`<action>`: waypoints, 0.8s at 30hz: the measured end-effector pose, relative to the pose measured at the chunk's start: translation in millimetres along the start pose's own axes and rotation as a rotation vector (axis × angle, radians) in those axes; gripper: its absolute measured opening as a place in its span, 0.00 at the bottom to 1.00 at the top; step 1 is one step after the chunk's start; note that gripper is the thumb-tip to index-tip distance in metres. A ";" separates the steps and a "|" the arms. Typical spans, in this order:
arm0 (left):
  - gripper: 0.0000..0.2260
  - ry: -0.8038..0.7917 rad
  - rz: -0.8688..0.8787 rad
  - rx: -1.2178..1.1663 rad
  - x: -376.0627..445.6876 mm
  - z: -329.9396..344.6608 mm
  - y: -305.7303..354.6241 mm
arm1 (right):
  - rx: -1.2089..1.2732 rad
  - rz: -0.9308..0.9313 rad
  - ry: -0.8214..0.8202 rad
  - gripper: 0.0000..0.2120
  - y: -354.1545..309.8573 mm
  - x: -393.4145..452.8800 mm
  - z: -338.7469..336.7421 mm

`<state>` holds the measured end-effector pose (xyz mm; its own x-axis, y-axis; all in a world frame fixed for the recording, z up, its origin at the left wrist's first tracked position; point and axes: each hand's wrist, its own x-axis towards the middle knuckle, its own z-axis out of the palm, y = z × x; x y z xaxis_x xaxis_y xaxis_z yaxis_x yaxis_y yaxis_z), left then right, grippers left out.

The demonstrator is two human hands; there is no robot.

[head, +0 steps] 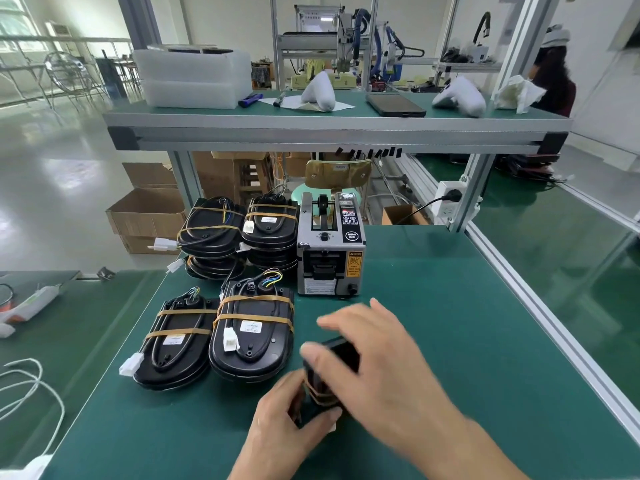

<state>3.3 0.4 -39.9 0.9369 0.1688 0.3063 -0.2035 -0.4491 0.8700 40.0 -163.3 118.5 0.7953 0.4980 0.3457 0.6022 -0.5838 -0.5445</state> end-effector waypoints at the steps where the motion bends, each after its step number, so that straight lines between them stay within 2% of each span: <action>1: 0.24 -0.014 -0.014 -0.002 -0.1 -0.6 -0.5 | 0.101 0.016 0.080 0.21 5.7 3.2 -6.8; 4: 0.24 -0.021 -0.020 -0.007 -1.2 -2.8 0.0 | 0.333 0.168 0.287 0.13 29.5 19.6 -32.6; 7: 0.24 -0.016 -0.034 -0.003 -1.6 -3.6 2.6 | 0.487 0.380 0.374 0.07 61.5 40.6 -44.1; 10: 0.25 -0.014 -0.041 0.006 -1.9 -3.2 3.2 | 0.493 0.530 0.277 0.06 90.0 60.9 -39.6; 14: 0.25 -0.006 -0.050 -0.021 -2.2 -2.4 3.3 | 0.468 0.540 0.063 0.06 101.4 92.8 -14.1; 18: 0.20 -0.015 -0.098 -0.029 -2.9 -3.4 5.1 | 0.557 0.582 -0.069 0.08 100.3 127.5 22.2; 21: 0.18 0.014 -0.116 -0.029 -3.6 -5.6 8.4 | 0.593 0.653 -0.081 0.12 105.3 146.4 45.9; 24: 0.16 0.024 -0.114 -0.022 -3.9 -7.2 10.8 | 0.607 0.703 -0.006 0.12 108.8 156.6 62.2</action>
<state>-4.6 1.2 -28.9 0.9474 0.2382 0.2139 -0.1027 -0.4065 0.9078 225.8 -108.9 65.8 0.9623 0.1612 -0.2191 -0.1595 -0.3184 -0.9344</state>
